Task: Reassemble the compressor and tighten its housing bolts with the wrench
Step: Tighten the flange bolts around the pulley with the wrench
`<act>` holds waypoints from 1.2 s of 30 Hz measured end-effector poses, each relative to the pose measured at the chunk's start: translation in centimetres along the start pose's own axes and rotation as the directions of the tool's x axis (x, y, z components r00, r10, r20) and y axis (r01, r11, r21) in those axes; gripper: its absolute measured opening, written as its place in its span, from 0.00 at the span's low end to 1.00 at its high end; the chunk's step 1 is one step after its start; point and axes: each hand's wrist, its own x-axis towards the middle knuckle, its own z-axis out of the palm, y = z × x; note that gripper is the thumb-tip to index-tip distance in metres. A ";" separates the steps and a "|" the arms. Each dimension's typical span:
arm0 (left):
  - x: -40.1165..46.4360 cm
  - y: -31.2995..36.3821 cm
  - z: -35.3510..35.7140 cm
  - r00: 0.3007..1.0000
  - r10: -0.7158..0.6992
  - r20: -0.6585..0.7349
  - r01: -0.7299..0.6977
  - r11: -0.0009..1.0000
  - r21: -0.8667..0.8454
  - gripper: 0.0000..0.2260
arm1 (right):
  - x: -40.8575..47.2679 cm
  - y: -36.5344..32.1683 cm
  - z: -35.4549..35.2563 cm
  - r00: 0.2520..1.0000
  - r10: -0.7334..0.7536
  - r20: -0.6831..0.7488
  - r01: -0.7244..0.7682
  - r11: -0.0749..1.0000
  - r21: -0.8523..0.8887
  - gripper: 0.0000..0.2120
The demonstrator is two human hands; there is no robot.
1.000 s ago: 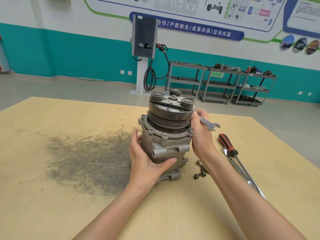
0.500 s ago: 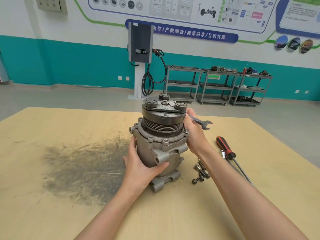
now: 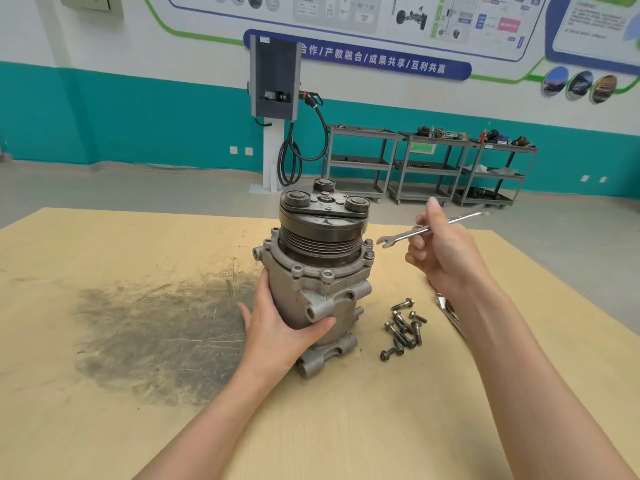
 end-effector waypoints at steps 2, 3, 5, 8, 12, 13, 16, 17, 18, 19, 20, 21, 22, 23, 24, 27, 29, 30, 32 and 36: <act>0.0 0.0 0.0 1.000 -0.006 -0.001 0.005 1.000 -0.010 0.52 | 0.0 -0.7 -0.3 0.997 0.042 0.058 -0.041 0.999 -0.031 0.16; 0.0 0.0 0.0 1.000 -0.010 0.000 0.010 1.000 -0.013 0.52 | 0.0 -0.9 -0.4 0.995 0.053 0.085 -0.050 0.998 -0.036 0.16; 0.0 0.0 0.0 1.000 -0.016 0.004 0.016 1.000 -0.020 0.51 | 0.0 -1.1 -0.5 0.991 0.058 0.125 -0.060 0.998 0.017 0.15; 0.0 0.0 0.0 1.000 -0.003 0.018 0.004 0.998 -0.055 0.48 | -0.1 -1.0 -0.4 0.992 0.038 0.120 -0.046 0.997 0.065 0.15; -0.1 0.2 -0.1 0.999 -0.013 0.040 0.018 0.992 -0.121 0.50 | -0.1 -0.2 0.3 0.989 0.056 0.137 -0.064 0.996 0.055 0.16; -0.2 0.2 -0.1 0.999 -0.012 0.044 0.017 0.992 -0.129 0.50 | 0.0 0.0 0.5 0.987 0.064 0.147 -0.071 0.996 0.045 0.16; -0.3 0.3 -0.1 0.999 -0.008 0.050 0.014 0.991 -0.134 0.51 | 0.2 0.4 0.9 0.979 0.081 0.187 -0.087 0.996 0.026 0.16; -0.3 0.4 -0.1 0.999 -0.006 0.051 0.013 0.991 -0.133 0.50 | 0.3 0.5 1.1 0.976 0.084 0.200 -0.089 0.996 0.018 0.16; -0.3 0.4 -0.1 0.999 -0.005 0.052 0.012 0.991 -0.130 0.50 | 0.4 0.5 1.2 0.974 0.087 0.209 -0.091 0.996 0.008 0.16; -0.3 0.4 -0.1 0.998 -0.006 0.055 0.013 0.992 -0.127 0.50 | 0.6 0.5 1.3 0.973 0.090 0.213 -0.092 0.996 -0.001 0.16; -0.3 0.4 -0.2 0.998 -0.007 0.058 0.014 0.992 -0.123 0.50 | 0.6 0.5 1.4 0.973 0.091 0.214 -0.092 0.996 -0.004 0.16; -0.3 0.3 -0.2 0.998 -0.009 0.060 0.016 0.993 -0.119 0.50 | 0.6 0.6 1.5 0.974 0.088 0.209 -0.090 0.996 0.004 0.16; -0.2 0.3 -0.2 0.998 -0.011 0.061 0.018 0.993 -0.117 0.50 | 0.5 0.9 1.5 0.977 0.078 0.197 -0.084 0.996 0.022 0.16; -0.2 0.3 -0.2 0.998 -0.013 0.060 0.020 0.993 -0.116 0.50 | 0.3 1.2 1.6 0.983 0.057 0.172 -0.067 0.996 0.051 0.16; -0.2 0.3 -0.1 0.998 -0.016 0.060 0.023 0.993 -0.116 0.50 | 0.0 1.6 1.6 0.990 0.022 0.136 -0.034 0.995 0.089 0.16; -0.2 0.2 -0.1 0.998 -0.023 0.058 0.030 0.993 -0.116 0.50 | -1.5 3.3 1.6 0.986 -0.164 0.002 0.161 0.971 0.178 0.17; -0.2 0.2 -0.1 0.998 -0.026 0.056 0.032 0.993 -0.111 0.50 | -2.6 4.2 1.5 0.955 -0.290 -0.062 0.297 0.942 0.159 0.18; -0.3 0.2 -0.1 0.998 -0.027 0.054 0.033 0.994 -0.108 0.49 | -3.1 4.5 1.4 0.932 -0.353 -0.075 0.360 0.923 0.133 0.18; -0.3 0.2 -0.1 0.998 -0.028 0.049 0.033 0.994 -0.104 0.49 | -4.0 4.9 1.2 0.872 -0.485 -0.071 0.489 0.871 0.055 0.19; -0.3 0.3 -0.1 0.998 -0.031 0.051 0.036 0.995 -0.098 0.50 | -5.1 5.3 1.4 0.672 -0.741 0.001 0.741 0.671 -0.029 0.09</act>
